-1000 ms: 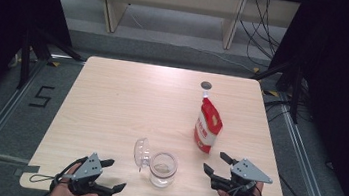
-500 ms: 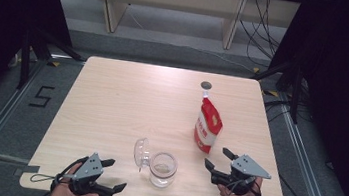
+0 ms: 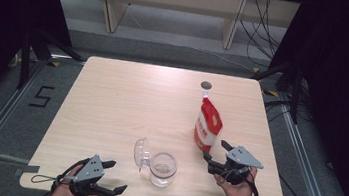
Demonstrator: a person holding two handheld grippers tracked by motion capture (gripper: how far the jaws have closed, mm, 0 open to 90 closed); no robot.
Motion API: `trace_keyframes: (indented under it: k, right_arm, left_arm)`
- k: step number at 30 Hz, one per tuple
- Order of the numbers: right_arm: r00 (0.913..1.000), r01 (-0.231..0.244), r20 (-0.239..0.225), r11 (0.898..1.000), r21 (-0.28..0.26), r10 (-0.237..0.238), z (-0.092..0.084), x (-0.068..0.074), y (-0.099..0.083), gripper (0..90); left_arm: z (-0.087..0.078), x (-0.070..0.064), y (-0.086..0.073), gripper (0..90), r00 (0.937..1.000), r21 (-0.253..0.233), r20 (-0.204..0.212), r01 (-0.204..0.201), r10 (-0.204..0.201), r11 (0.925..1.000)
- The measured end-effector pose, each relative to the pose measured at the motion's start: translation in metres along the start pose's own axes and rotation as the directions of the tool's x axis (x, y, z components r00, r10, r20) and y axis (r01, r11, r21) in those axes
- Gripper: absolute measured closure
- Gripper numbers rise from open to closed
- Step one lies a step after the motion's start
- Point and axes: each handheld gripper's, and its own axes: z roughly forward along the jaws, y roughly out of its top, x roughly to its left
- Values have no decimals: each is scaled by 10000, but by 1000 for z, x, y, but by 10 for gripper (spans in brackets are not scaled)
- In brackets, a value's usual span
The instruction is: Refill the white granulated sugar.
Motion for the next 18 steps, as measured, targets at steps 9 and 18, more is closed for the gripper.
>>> trace_keyframes:
  k: [9, 18]
  right_arm:
    - [9995, 45, 321, 10000, -44, -43, 21, -1, 2, 265]
    - [9988, -261, 420, 9996, -146, 267, 31, -3, 2, 277]
  left_arm:
    - [0, 0, 0, 157, 10000, -40, -66, -51, 51, 10000]
    - [1, 0, -1, 157, 10000, -63, -71, -9, 9, 10000]
